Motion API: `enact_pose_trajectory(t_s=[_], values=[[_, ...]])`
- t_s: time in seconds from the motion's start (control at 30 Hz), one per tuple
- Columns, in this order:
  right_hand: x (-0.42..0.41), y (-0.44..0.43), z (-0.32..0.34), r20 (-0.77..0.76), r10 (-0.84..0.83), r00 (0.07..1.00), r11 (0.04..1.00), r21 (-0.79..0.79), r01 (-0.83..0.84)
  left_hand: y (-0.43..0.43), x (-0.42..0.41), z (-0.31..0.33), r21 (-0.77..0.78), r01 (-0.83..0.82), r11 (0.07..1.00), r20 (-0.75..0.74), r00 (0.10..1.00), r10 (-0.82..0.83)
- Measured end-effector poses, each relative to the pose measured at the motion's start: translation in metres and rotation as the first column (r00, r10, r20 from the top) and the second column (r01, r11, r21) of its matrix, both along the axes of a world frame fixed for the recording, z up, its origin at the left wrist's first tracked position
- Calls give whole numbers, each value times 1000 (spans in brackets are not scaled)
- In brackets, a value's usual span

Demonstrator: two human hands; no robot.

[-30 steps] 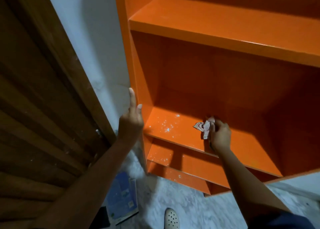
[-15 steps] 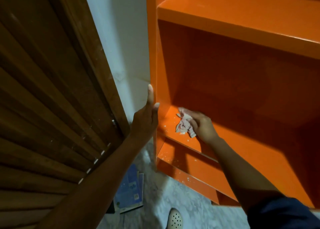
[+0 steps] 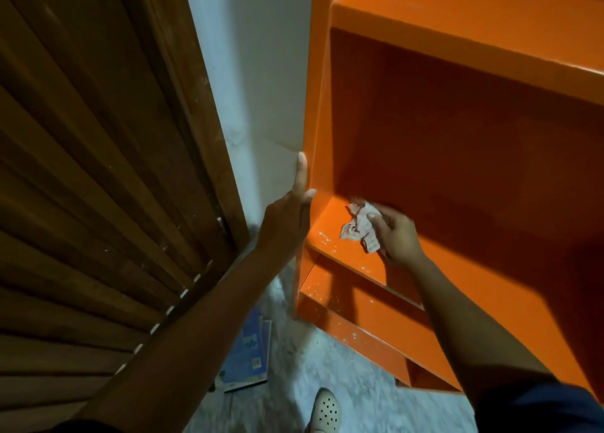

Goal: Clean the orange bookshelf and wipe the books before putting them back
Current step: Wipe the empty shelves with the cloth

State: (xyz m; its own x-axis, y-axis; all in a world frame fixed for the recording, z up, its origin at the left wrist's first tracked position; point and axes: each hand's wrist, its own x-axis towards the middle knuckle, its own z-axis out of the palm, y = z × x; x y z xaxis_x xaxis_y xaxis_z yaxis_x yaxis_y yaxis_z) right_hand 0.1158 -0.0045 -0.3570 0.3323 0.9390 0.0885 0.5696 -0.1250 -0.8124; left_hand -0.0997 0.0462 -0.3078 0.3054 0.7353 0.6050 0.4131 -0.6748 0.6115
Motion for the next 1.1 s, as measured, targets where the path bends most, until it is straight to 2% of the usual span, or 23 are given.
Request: enact_pose_trajectory(t_s=[0.1, 0.2, 0.37, 0.47, 0.6, 0.7, 0.73, 0.8, 0.9, 0.93, 1.0, 1.1], values=[[-21, 20, -10, 154, 198, 968, 979, 21, -204, 1, -2, -1, -11, 35, 999, 16, 999, -35], [-34, 23, -19, 232, 255, 939, 963, 30, -269, 2, -5, 0, -37, 69, 997, 38, 997, -67], [-45, 2, -18, 193, 359, 913, 930, 7, -367, 4, -3, 0, -26, 18, 1000, -31, 999, -19], [-51, -6, -17, 191, 417, 889, 908, -35, -418, 2, -5, 5, -73, -12, 997, -81, 997, 6], [-60, -18, -9, 190, 517, 835, 856, -79, -512, -1, -4, 11, -97, -20, 995, -80, 997, 12], [-64, -31, 2, 134, 640, 757, 765, -211, -609, -4, -5, 12, -53, -38, 998, -101, 994, 33], [-62, -36, 5, 87, 635, 768, 758, -263, -597, -4, -6, 13, -102, -71, 992, -77, 995, 64], [-54, -50, 9, -30, 504, 863, 833, -248, -495, -6, -7, 15, -164, -80, 983, -45, 996, 74], [-34, -75, 16, -153, 200, 968, 963, -149, -222, -7, -8, 10, -57, -46, 997, -44, 998, 43], [-28, -84, 18, -163, 107, 981, 985, -119, -128, -8, -8, 10, -81, -56, 995, -41, 998, 53], [-20, -98, 22, -140, -43, 989, 999, -37, 38, -10, -8, 11, -125, -64, 990, -82, 995, 54], [-3, -110, 30, 41, -234, 971, 967, 117, 227, -14, -10, 13, -162, -5, 987, -74, 997, -7]])
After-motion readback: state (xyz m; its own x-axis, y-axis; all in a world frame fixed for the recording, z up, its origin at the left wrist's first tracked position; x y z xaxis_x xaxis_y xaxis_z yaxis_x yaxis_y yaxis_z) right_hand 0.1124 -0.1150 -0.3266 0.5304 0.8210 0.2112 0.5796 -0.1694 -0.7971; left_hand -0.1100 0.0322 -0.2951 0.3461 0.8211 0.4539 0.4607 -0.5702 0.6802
